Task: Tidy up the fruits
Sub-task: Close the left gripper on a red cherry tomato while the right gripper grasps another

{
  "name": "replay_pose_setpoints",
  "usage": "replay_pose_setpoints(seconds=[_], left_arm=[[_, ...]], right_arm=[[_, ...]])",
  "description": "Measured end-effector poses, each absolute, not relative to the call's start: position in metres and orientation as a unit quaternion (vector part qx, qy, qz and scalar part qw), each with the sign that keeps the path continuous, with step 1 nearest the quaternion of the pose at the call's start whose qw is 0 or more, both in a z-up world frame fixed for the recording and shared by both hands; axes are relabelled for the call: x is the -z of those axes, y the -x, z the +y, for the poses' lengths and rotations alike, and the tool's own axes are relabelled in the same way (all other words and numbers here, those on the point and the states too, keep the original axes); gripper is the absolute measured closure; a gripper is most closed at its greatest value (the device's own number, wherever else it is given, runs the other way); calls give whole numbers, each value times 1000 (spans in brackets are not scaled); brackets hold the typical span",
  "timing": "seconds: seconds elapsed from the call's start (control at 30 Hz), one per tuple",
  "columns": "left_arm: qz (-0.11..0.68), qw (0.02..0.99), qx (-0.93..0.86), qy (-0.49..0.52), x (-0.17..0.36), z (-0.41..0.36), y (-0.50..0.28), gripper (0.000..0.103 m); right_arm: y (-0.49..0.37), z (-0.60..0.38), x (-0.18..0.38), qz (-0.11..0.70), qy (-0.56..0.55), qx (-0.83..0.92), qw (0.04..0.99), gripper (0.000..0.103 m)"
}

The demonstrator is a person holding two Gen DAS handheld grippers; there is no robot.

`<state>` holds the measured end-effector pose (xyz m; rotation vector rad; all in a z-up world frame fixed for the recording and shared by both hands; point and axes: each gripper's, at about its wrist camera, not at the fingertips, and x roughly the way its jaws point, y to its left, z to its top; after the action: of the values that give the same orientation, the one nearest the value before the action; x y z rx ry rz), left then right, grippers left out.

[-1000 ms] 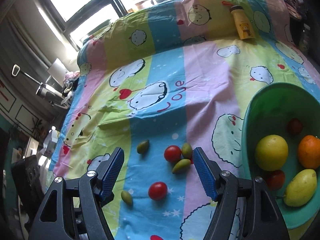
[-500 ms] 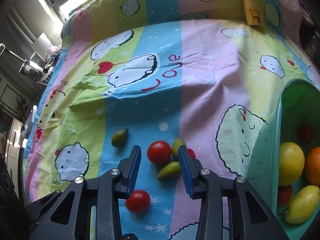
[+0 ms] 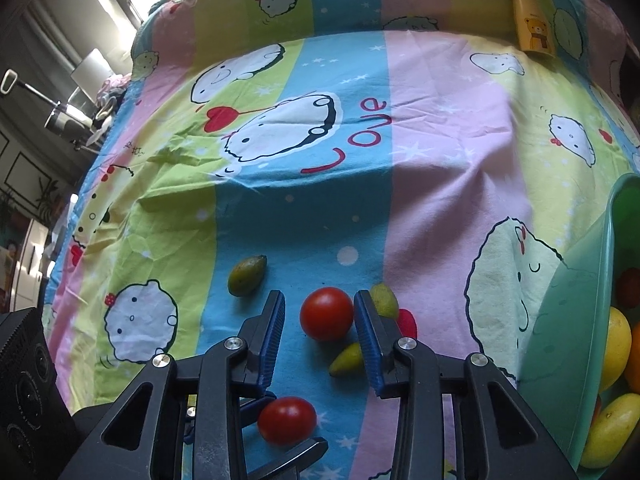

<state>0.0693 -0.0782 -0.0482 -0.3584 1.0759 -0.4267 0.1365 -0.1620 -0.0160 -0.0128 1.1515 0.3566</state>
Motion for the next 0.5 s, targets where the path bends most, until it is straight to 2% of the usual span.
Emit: replay_pose_setpoints(seconds=[0.1,0.2,0.3,0.5], left_arm=[[503,824,197,169,48,-78,-70,76],[503,825,196,168,48,-78,-69,75],[502,826,196,165,48,-77,-68,75],[494,833,190,160,45,-74,-64,75]], right_arm=[[-138,-160,22,548,8,-164,820,64],[-138,-159,22,541,10,-164,825,64],[-137,-159,21,537,8,-161,828,72],[-133,-162,13,520,2,-165,838,72]])
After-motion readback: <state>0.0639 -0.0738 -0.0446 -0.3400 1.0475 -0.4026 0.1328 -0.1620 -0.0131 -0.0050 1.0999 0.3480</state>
